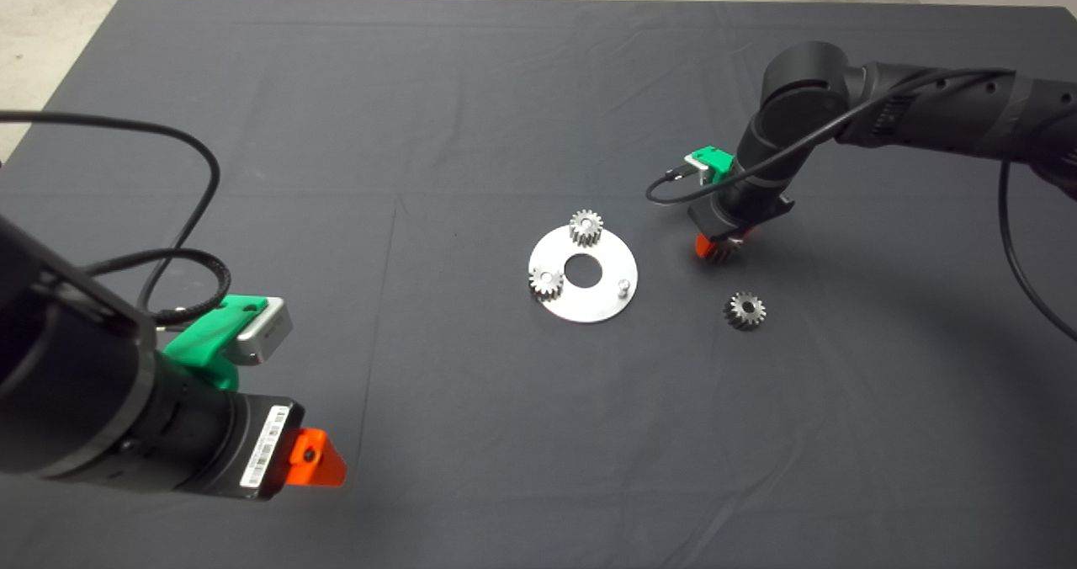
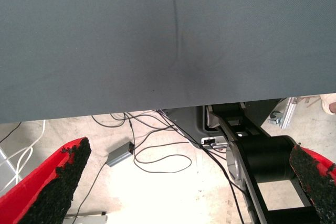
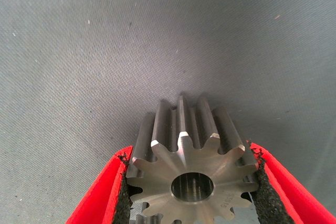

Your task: Remove an incorrectly installed larger gear and replace it with the correct smaller gear

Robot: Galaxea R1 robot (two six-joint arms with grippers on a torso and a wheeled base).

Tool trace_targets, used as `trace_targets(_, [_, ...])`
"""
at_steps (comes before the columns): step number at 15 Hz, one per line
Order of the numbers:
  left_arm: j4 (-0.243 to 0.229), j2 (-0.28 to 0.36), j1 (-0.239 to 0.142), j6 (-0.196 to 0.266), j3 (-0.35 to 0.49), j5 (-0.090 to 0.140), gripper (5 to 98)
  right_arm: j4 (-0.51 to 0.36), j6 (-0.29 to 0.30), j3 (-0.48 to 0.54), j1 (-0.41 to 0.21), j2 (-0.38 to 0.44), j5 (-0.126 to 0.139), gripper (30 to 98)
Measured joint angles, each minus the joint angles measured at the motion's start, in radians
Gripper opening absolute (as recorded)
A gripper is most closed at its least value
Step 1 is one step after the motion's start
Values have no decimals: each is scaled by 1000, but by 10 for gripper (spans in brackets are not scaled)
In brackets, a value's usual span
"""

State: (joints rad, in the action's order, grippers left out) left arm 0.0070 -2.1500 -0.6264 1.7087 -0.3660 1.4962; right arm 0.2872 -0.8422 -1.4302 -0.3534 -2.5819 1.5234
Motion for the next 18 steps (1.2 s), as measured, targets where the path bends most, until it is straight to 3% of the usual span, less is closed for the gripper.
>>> trace_targets(11, [0,0,0,0,0,0,979,0,0,6,1,0,0,507])
trace_targets(18, [0,0,0,0,0,0,979,0,0,36,-12,3,5,582])
